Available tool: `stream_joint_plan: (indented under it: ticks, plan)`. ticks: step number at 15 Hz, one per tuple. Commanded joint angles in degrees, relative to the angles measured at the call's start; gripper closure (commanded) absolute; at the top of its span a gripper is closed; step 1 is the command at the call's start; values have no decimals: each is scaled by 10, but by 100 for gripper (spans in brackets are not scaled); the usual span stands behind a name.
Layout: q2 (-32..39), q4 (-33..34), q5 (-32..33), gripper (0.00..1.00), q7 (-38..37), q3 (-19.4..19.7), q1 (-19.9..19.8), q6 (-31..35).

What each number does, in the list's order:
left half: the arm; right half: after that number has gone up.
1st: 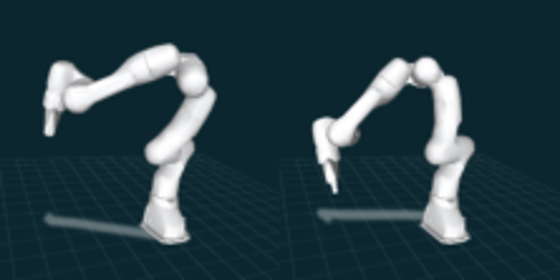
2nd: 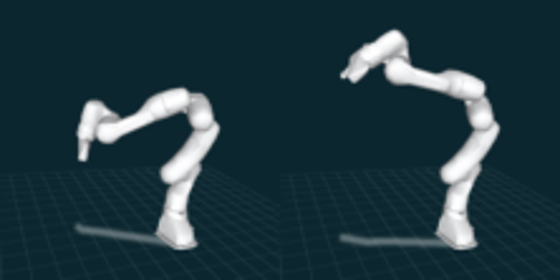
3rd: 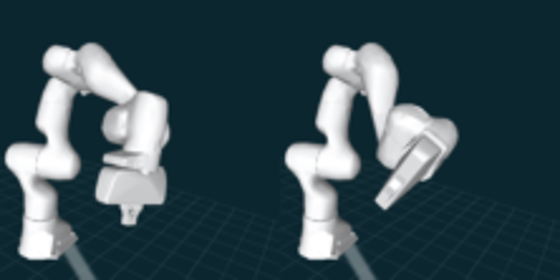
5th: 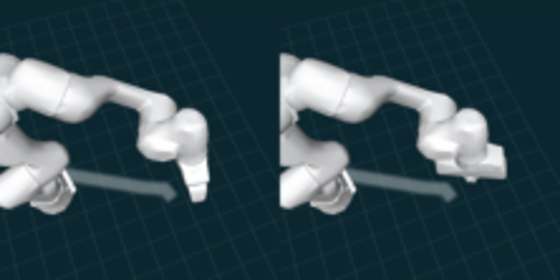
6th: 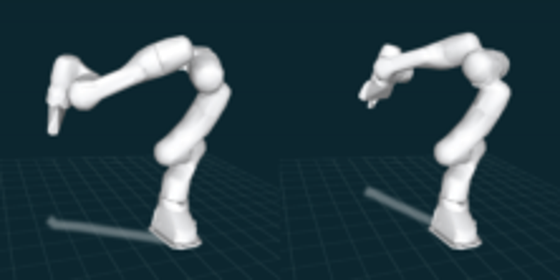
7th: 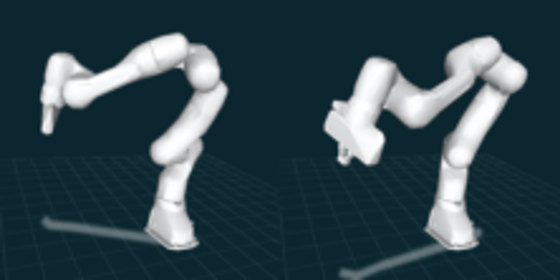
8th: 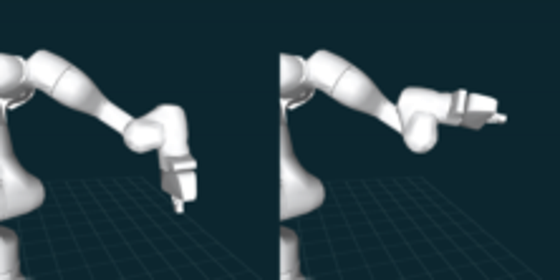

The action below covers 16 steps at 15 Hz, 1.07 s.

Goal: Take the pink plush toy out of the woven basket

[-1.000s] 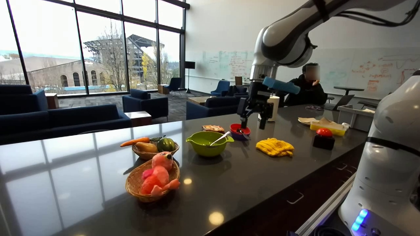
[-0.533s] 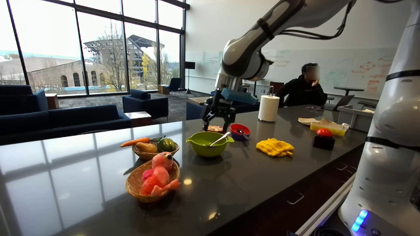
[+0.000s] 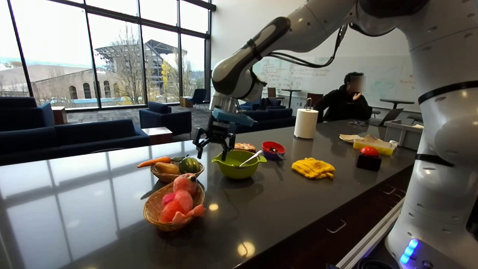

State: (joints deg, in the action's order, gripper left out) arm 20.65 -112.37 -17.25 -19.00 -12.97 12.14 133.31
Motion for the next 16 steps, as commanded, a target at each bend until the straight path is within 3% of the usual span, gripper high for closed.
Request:
stream_joint_plan:
  ticks: [1,7,16]
  plan:
    - [31,61,-31,0,-16,-7,16,-56]
    - [55,81,-44,0,-2,-23,49,-34]
    - [97,84,18,0,14,-25,111,13]
